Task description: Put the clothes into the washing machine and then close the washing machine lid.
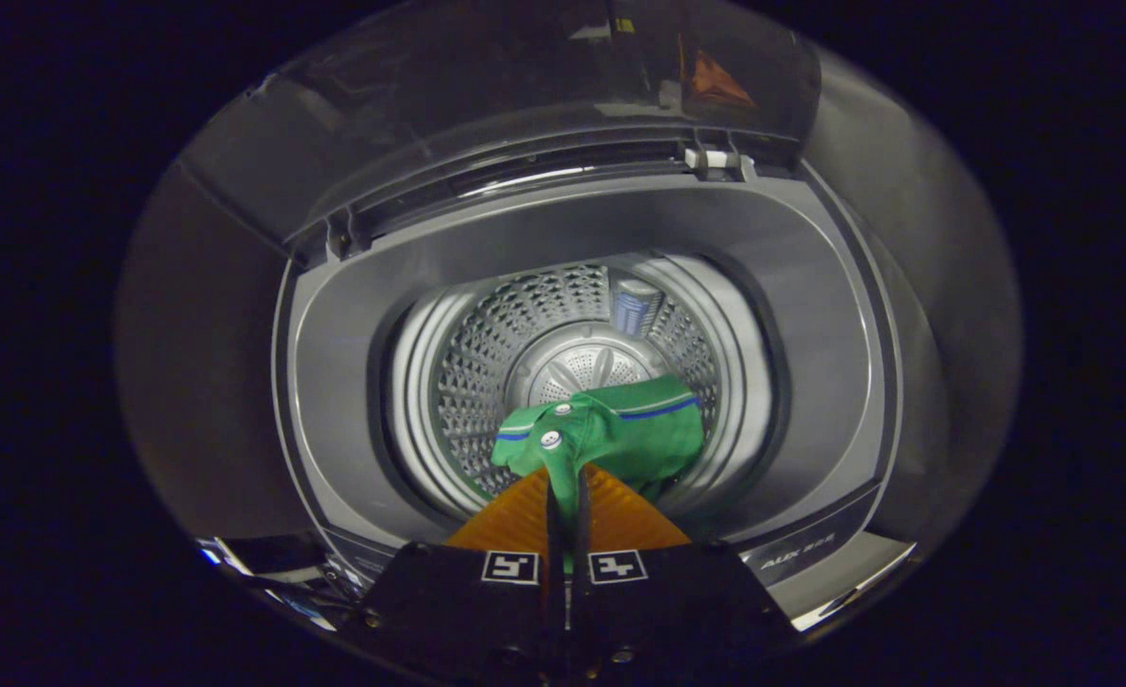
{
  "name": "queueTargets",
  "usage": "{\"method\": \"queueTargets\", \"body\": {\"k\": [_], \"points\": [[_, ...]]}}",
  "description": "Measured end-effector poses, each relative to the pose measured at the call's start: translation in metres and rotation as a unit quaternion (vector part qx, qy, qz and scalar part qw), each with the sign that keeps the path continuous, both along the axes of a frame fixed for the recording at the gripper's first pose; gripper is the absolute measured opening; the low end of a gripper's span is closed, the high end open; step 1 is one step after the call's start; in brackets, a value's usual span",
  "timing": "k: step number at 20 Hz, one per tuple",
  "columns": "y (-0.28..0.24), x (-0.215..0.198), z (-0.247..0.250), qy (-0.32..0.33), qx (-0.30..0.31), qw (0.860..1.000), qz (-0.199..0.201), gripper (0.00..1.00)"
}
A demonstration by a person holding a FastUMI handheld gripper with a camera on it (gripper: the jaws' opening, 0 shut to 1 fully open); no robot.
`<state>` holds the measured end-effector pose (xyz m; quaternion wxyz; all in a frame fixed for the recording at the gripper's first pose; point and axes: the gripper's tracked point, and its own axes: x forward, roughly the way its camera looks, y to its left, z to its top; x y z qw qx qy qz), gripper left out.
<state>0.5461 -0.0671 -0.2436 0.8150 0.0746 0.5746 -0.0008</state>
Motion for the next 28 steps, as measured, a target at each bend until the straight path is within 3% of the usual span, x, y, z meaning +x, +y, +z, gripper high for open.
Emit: {"method": "queueTargets", "body": {"k": [4, 8, 11, 19, 28], "points": [[-0.002, 0.002, 0.001, -0.005, -0.006, 1.000, -0.009, 0.07], [-0.001, 0.004, 0.006, -0.026, 0.013, 1.000, 0.004, 0.16], [-0.003, 0.012, 0.015, -0.072, -0.007, 0.997, 0.015, 0.66], [-0.010, 0.019, 0.041, -0.133, -0.059, 0.988, 0.044, 0.65], [-0.009, 0.032, 0.112, -0.245, -0.086, 0.964, 0.063, 0.65]]}}
